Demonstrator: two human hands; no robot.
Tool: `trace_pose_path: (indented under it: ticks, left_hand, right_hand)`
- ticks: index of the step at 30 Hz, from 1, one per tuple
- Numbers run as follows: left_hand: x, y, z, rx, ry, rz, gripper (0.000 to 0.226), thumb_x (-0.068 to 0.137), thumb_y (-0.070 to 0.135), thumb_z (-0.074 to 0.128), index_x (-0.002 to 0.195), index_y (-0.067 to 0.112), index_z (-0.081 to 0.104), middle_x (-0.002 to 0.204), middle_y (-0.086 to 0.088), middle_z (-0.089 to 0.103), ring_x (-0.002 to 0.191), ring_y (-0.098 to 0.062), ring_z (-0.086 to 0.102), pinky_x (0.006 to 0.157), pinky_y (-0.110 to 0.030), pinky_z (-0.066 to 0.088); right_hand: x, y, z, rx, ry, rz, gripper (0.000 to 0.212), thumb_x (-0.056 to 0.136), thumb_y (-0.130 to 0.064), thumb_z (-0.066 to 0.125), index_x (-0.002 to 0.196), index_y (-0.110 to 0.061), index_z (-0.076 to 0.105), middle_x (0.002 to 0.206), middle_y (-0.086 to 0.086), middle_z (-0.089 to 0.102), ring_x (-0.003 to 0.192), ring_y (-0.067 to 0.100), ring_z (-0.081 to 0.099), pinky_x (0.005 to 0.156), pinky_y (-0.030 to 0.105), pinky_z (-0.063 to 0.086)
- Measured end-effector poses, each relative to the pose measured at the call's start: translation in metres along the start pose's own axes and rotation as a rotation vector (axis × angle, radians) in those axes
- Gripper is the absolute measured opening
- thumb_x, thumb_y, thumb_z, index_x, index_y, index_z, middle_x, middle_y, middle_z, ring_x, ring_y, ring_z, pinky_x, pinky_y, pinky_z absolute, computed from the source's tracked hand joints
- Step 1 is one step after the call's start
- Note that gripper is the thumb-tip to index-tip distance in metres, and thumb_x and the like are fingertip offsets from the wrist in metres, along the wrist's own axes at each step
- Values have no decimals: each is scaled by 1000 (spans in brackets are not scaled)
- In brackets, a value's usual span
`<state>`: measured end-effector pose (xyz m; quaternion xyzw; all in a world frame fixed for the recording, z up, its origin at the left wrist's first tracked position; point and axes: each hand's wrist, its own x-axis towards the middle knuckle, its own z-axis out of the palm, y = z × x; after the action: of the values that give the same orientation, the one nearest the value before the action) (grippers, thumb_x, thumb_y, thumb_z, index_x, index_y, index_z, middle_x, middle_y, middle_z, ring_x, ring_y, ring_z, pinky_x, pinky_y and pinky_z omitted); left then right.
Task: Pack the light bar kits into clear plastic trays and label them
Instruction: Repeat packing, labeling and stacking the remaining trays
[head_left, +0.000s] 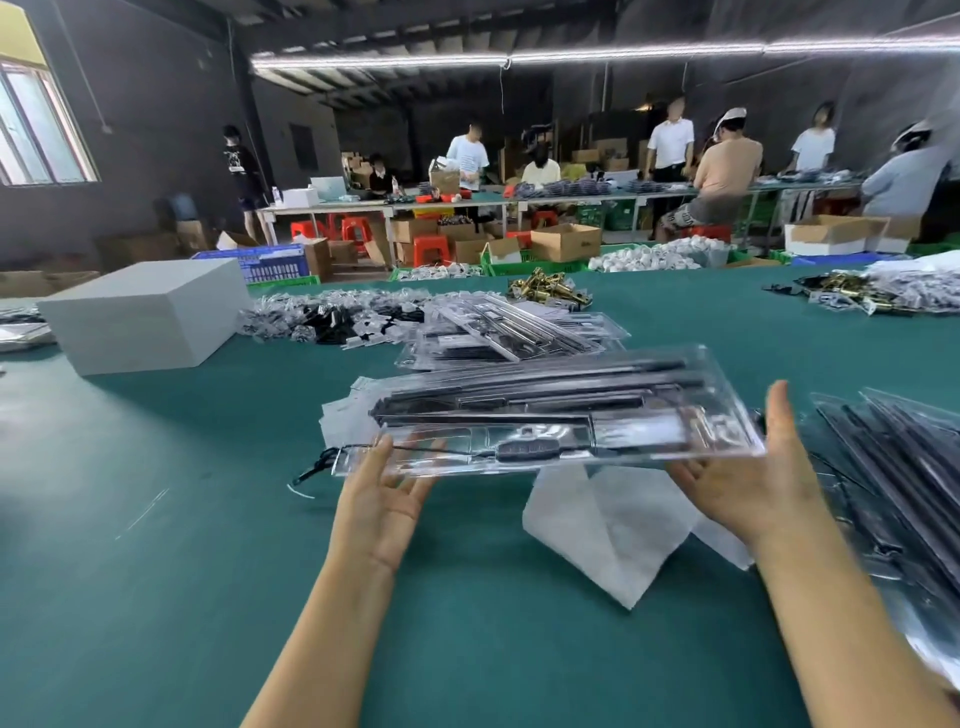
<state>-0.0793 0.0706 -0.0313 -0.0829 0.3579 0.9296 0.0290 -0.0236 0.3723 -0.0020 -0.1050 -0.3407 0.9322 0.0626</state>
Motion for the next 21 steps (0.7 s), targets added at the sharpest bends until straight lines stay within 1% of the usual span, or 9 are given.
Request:
trace_pose_path:
  ticks: [2, 4, 6, 8, 10, 13, 17, 19, 21]
  left_hand:
    - [-1, -4, 4, -62, 18, 7, 4, 98, 14, 50, 99, 15, 54, 104, -10, 57, 83, -20, 59, 63, -29, 58]
    - [-3, -8, 8, -129, 42, -17, 4, 98, 13, 50, 98, 15, 54, 106, -11, 52, 99, -25, 55, 72, -37, 52]
    - [-7, -14, 12, -206, 51, -54, 14, 98, 13, 51, 111, 11, 52, 126, -17, 44, 125, -33, 44, 85, -47, 47]
    - [-13, -23, 17, -196, 44, -92, 36, 98, 14, 51, 133, 11, 43, 144, -20, 32, 136, -37, 34, 95, -49, 43]
    - [-17, -34, 21, -151, -30, -116, 36, 97, 15, 51, 132, 12, 45, 139, -20, 45, 124, -34, 51, 93, -44, 46]
    - [-23, -45, 24, -27, -158, -130, 25, 86, 20, 60, 107, 6, 58, 101, -13, 70, 89, -24, 71, 79, -35, 54]
    - [-17, -50, 16, 132, -188, -73, 60, 83, 11, 64, 138, 10, 41, 122, -19, 64, 116, -34, 60, 103, -42, 45]
    - [-15, -52, 15, 166, -222, -71, 62, 79, 13, 66, 136, 11, 42, 120, -19, 64, 118, -35, 58, 105, -42, 43]
    - [-15, -51, 15, 192, -214, -73, 50, 76, 19, 68, 120, 8, 49, 112, -18, 67, 110, -31, 64, 101, -40, 46]
  right_hand:
    - [4, 10, 8, 69, 34, -43, 82, 74, -74, 56, 116, -4, 62, 114, 18, 68, 102, 31, 68, 81, 42, 58]
    - [5, 25, 20, 68, 40, -86, 77, 75, -69, 59, 122, -8, 58, 122, 19, 63, 107, 32, 64, 85, 42, 55]
    - [4, 46, 33, 44, 40, -67, 74, 68, -57, 71, 130, -19, 52, 123, 17, 59, 109, 36, 61, 88, 45, 54]
    - [0, 69, 44, 37, -5, 23, 72, 66, -38, 79, 128, -15, 52, 111, 17, 68, 99, 36, 67, 80, 44, 57]
    - [-2, 89, 48, 17, 5, 109, 65, 72, -23, 79, 127, -5, 49, 101, 19, 71, 87, 33, 71, 73, 41, 60]
    - [4, 103, 45, -114, 116, 137, 56, 80, -9, 73, 128, 4, 48, 86, 17, 69, 66, 28, 71, 56, 33, 58]
    - [12, 96, 31, -112, 161, 128, 19, 83, -6, 68, 99, 3, 63, 87, 14, 74, 60, 23, 69, 57, 32, 60]
    - [14, 91, 27, -113, 175, 105, 12, 85, -5, 66, 96, 0, 63, 90, 15, 74, 66, 22, 69, 64, 31, 60]
    - [16, 86, 24, -126, 193, 78, 8, 87, -4, 65, 93, 1, 64, 87, 15, 74, 66, 22, 70, 58, 29, 59]
